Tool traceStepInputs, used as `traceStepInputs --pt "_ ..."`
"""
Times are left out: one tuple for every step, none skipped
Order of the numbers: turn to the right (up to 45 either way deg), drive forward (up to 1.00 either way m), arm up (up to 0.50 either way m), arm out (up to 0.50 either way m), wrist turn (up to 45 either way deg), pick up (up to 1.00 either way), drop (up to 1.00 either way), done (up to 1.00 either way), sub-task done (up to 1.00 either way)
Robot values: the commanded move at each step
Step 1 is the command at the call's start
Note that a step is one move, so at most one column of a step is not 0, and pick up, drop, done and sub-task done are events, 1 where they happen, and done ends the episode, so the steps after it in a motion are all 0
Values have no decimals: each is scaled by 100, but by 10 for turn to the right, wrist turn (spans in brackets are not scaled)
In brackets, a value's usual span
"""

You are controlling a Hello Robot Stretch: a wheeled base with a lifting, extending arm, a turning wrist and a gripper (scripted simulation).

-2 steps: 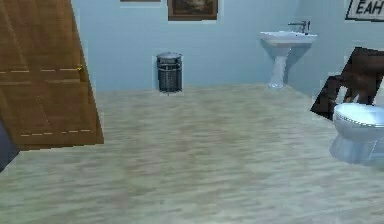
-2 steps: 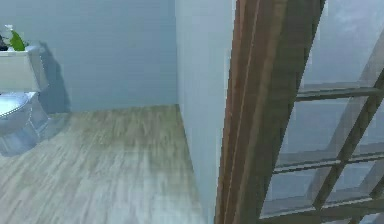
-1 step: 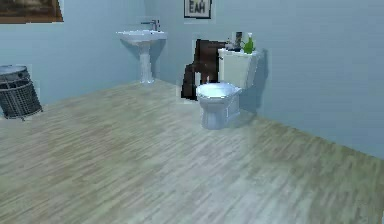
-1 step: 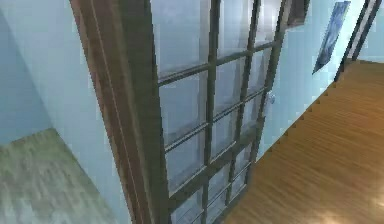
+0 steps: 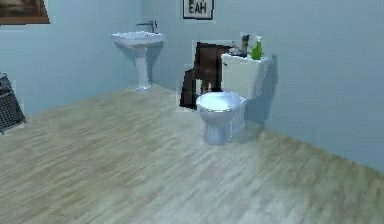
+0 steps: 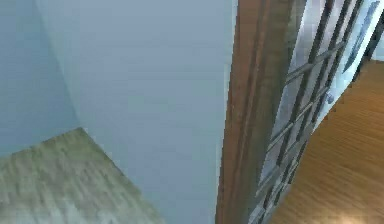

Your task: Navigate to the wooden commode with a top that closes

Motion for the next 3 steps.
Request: traceStepInputs --pt "210 0 0 0 0 0 0 0 0" --pt "0 100 0 0 0 0 0 0 0" --pt "30 0 0 0 0 0 0 0 0"
